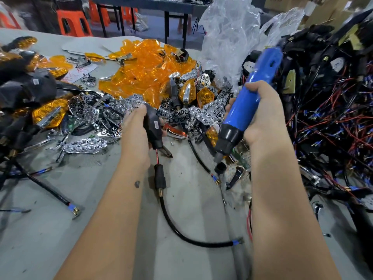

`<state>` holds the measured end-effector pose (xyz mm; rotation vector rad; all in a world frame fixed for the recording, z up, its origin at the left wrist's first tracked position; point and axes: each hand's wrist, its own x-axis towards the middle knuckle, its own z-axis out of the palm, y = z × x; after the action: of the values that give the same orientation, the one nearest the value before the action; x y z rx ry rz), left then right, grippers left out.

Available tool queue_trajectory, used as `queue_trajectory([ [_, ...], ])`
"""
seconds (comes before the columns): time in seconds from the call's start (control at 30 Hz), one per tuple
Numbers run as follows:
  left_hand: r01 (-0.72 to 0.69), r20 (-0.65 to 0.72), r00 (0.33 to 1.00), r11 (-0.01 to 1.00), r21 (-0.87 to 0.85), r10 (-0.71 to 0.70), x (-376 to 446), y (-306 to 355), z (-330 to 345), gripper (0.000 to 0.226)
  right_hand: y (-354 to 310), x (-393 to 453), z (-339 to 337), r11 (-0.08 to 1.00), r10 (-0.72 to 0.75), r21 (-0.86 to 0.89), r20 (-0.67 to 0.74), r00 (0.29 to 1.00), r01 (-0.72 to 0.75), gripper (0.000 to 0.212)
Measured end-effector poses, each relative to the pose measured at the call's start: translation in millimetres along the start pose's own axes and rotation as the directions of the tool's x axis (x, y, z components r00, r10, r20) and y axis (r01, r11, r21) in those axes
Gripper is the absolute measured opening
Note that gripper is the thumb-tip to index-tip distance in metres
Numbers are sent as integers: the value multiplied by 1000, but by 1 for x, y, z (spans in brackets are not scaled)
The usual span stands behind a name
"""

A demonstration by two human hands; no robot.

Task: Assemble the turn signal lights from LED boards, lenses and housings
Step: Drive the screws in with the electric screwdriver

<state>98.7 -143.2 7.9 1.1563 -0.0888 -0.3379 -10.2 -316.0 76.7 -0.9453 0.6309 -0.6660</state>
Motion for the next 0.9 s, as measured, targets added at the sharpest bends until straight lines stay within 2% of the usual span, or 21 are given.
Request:
queue_trajectory([
  [0.1,24,90,996,1000,-8,-24,0,0,-1,30,-9,8,2,948,-20,-316,-14,1000,15,23],
  [0.2,27,146,989,1000,-12,-25,-5,0,1,33,-6,17,5,814,-135,-573,-20,991,99,40],
  [0.33,107,124,988,986,-127,-91,-9,1,8,41,8,27,3,668,-229,-732,-27,973,137,46],
  [0.43,102,116,989,991,-92,-91,-8,3,9,39,22,30,4,569,-255,-816,-59,965,100,50],
  [0.5,68,141,988,998,-18,-65,-9,3,10,30,27,25,8,484,-380,-865,-69,922,134,45],
  [0.57,36,142,989,997,67,-46,-8,2,9,21,29,13,17,318,-560,-918,18,828,236,39],
  [0.6,12,145,989,995,99,-26,-8,1,9,18,30,6,22,272,-596,-914,84,798,300,34],
  [0.63,-20,154,988,993,113,2,-9,1,8,18,33,-1,28,299,-570,-880,146,809,370,27],
  [0.67,-53,171,985,992,113,33,-9,1,8,19,36,-10,35,396,-479,-820,200,855,413,19],
  [0.73,-123,204,974,986,109,99,-12,0,7,21,47,-25,46,605,-203,-716,286,936,350,20],
  [0.77,-159,213,968,981,113,132,-13,-1,8,22,54,-29,49,633,-109,-707,323,940,316,25],
  [0.83,-214,210,959,971,103,189,-15,-4,12,21,71,-35,51,675,-108,-647,388,915,354,30],
  [0.9,-185,206,963,982,39,173,-17,-6,16,17,82,-36,50,733,-172,-566,383,908,377,33],
])
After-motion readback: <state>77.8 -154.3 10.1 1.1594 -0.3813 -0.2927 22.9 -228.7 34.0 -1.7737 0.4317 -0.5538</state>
